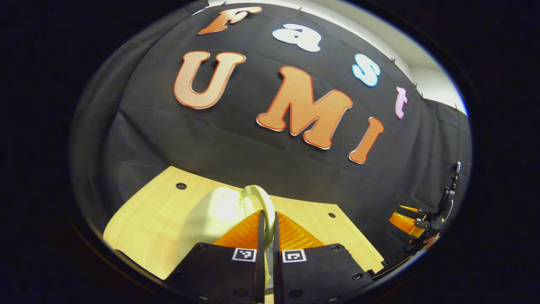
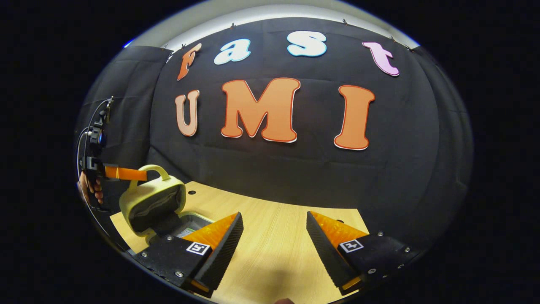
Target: First open the suitcase, pack the skin care products into it, and then close the suitcase.
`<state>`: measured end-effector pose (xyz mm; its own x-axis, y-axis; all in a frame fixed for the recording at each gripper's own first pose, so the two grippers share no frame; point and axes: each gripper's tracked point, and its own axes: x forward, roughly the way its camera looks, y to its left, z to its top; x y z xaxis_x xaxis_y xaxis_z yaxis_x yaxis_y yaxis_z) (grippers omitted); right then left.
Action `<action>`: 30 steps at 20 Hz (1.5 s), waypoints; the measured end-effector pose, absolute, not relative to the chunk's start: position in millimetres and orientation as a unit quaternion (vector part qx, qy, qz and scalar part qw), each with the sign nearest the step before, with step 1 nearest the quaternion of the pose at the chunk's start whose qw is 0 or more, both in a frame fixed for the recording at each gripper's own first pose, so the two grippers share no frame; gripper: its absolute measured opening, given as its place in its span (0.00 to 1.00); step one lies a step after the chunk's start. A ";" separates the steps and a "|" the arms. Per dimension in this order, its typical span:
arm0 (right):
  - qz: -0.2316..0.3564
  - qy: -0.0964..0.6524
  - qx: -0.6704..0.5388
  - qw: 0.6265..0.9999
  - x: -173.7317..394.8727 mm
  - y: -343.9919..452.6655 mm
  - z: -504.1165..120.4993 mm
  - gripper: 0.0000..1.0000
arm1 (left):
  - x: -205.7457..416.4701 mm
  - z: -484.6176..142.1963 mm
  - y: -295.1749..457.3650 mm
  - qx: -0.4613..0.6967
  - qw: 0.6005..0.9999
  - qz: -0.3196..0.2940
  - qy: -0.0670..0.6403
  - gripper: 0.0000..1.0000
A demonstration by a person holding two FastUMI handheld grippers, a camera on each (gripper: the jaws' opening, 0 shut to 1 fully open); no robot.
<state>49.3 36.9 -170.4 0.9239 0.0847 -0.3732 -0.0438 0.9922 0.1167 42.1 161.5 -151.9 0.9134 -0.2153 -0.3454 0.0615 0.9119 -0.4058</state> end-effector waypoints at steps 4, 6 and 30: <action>0.039 0.196 0.049 0.979 40.4 17.2 -178.7 0.96 | 47.2 -177.0 105.0 -0.178 0.955 -0.089 0.218 0.08; 0.041 0.197 0.050 0.978 33.8 6.3 -183.2 0.96 | 52.3 -194.9 78.8 -0.161 0.953 -0.096 0.238 0.08; 0.063 0.072 0.003 0.995 76.2 44.5 -123.3 0.95 | 65.2 -83.7 -8.3 -0.015 0.993 -0.066 0.093 0.95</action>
<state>76.2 44.5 -123.3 0.9818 0.1259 -0.1424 -0.1252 0.9920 0.0141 65.2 -8.3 -83.7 0.9741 -0.1337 -0.1826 0.1279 0.9909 -0.0429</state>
